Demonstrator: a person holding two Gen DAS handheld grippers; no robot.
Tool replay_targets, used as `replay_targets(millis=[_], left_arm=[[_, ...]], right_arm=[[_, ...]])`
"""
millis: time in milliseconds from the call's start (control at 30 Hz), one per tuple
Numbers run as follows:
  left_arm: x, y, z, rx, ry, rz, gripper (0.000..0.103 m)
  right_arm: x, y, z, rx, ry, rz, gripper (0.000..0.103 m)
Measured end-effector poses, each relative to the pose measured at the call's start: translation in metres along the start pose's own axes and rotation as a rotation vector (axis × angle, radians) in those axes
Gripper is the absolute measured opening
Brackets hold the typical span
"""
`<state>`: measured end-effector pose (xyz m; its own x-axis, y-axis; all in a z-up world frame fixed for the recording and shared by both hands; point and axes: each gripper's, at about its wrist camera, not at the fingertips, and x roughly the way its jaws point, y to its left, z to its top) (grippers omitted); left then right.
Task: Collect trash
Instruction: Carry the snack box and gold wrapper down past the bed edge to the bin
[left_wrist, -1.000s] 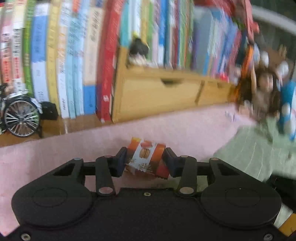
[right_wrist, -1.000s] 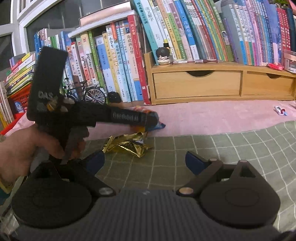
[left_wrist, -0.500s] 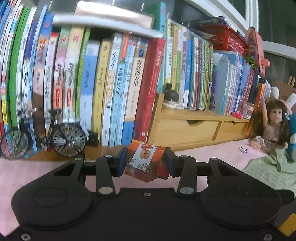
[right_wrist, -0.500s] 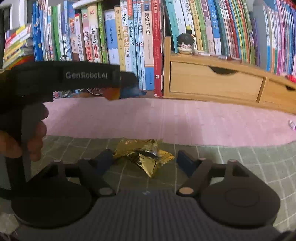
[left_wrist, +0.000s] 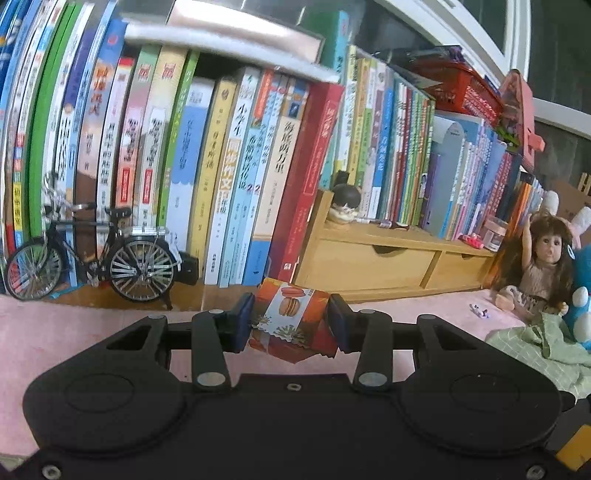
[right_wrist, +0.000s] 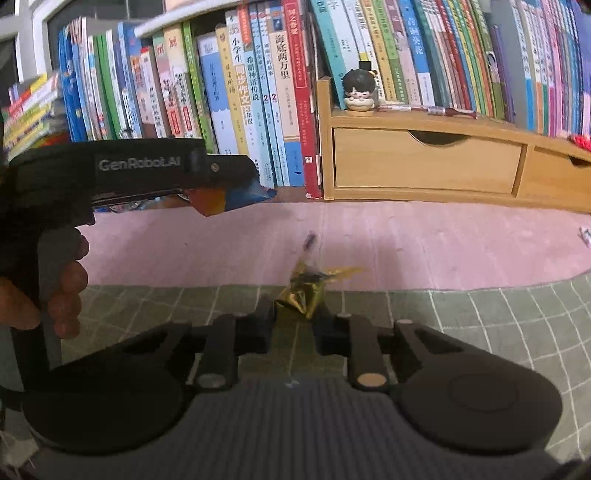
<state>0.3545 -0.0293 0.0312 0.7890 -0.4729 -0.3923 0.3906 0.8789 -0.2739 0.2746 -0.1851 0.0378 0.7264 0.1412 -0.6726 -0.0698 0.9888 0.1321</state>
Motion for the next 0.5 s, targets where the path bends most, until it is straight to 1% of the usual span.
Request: replay_targets(millis=[133, 200, 300, 367, 500], left_arm=[[-0.018, -0.006, 0.003, 0.01, -0.001, 0.005, 0.041], [-0.031, -0.009, 0.004, -0.005, -0.007, -0.006, 0.041], [-0.049, -0.015, 0.004, 0.01, -0.006, -0.007, 0.041], [-0.061, -0.018, 0.0, 0.01, -0.002, 0.004, 0.041], [-0.09, -0.023, -0.015, -0.036, -0.001, 0.0, 0.041]], right_arm=[[-0.016, -0.004, -0.003, 0.007, -0.018, 0.006, 0.025], [-0.029, -0.003, -0.005, -0.004, -0.032, 0.01, 0.025], [-0.045, -0.001, -0.008, -0.026, -0.044, 0.009, 0.025], [-0.053, 0.0, -0.01, -0.027, -0.045, 0.007, 0.025], [-0.073, 0.005, -0.021, -0.024, -0.04, 0.015, 0.025]])
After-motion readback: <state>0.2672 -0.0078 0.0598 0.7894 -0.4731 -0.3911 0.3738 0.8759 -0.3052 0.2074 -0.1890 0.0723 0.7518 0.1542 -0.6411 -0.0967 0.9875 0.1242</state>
